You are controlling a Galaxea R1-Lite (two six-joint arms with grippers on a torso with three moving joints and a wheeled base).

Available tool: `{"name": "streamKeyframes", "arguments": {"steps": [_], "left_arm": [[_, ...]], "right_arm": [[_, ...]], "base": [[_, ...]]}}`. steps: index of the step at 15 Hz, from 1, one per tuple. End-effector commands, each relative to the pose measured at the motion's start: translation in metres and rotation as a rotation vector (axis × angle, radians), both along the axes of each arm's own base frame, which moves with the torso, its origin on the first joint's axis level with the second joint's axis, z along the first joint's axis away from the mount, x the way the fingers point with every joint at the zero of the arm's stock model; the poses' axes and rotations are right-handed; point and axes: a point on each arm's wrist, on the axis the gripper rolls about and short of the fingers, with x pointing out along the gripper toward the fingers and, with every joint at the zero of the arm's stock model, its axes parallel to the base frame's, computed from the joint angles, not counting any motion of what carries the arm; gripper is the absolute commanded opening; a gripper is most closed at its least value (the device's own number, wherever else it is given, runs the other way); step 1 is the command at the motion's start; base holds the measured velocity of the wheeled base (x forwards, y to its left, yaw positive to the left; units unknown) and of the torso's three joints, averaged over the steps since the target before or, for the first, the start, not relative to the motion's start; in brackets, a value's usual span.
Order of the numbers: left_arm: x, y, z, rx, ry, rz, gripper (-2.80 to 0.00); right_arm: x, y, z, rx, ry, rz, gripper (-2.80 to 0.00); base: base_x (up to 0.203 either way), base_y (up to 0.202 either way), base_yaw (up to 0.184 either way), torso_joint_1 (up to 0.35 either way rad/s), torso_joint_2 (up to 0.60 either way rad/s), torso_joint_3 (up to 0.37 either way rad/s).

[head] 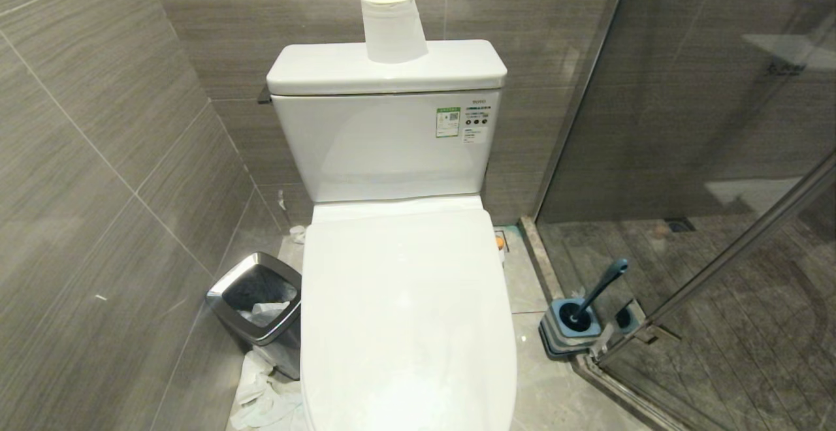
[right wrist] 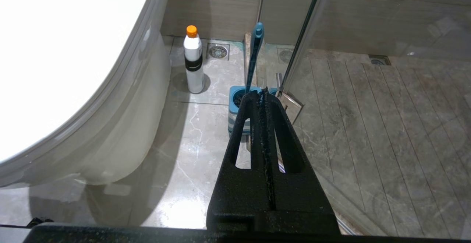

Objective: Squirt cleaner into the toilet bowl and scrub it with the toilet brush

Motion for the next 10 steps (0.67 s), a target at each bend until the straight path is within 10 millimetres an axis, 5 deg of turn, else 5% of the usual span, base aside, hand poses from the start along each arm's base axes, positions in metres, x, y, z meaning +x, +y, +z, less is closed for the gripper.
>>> {"name": "streamKeyframes", "arguments": {"steps": [1, 10], "left_arm": [[0.0002, 0.0001, -0.0003, -0.035, 0.003, 0.007, -2.8], [0.0002, 0.0004, 0.0001, -0.119, 0.0, 0.019, -2.8]], "right_arm": [[0.0001, 0.0, 0.0, 0.0, 0.001, 0.001, -2.8], [0.0001, 0.0, 0.0, 0.0, 0.001, 0.001, -2.8]], "base": [[0.0, 0.0, 0.0, 0.0, 0.0, 0.0], [0.0, 0.0, 0.0, 0.0, 0.0, 0.0]]}}
